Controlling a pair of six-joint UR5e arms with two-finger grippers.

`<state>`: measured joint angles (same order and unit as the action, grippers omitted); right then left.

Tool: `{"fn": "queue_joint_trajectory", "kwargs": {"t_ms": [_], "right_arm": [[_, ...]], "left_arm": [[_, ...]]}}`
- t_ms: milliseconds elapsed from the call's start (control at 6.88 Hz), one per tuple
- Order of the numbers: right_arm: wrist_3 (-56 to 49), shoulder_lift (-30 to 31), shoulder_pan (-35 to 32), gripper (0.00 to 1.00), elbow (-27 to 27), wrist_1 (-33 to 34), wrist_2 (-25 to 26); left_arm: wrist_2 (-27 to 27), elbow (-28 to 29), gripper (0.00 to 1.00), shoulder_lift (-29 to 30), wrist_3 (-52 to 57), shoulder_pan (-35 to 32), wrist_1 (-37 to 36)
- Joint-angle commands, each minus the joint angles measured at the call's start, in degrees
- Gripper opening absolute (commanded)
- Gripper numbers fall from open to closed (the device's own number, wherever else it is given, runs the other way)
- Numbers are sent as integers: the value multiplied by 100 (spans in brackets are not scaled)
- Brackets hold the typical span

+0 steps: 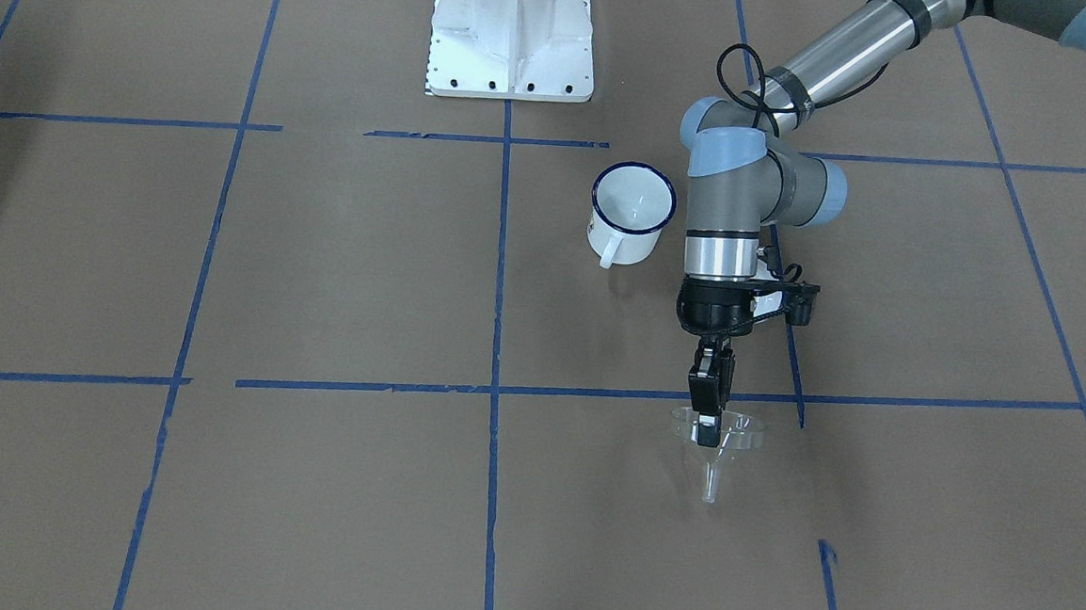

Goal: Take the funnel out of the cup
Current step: 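Carry the funnel farther from the robot and set it on the table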

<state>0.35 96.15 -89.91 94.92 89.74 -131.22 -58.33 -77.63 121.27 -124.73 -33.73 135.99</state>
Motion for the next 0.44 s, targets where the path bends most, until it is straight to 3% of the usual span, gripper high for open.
{"fn": "queue_joint_trajectory", "kwargs": {"t_ms": [0,145,291], "right_arm": [[0,0,0,100,0,0,0],[0,0,0,100,0,0,0],[0,0,0,100,0,0,0]], "left_arm": [[32,99,0,2,1,-11,147],[23,99,30,2,28,-46,156],[15,99,99,-16,80,-55,138]]}}
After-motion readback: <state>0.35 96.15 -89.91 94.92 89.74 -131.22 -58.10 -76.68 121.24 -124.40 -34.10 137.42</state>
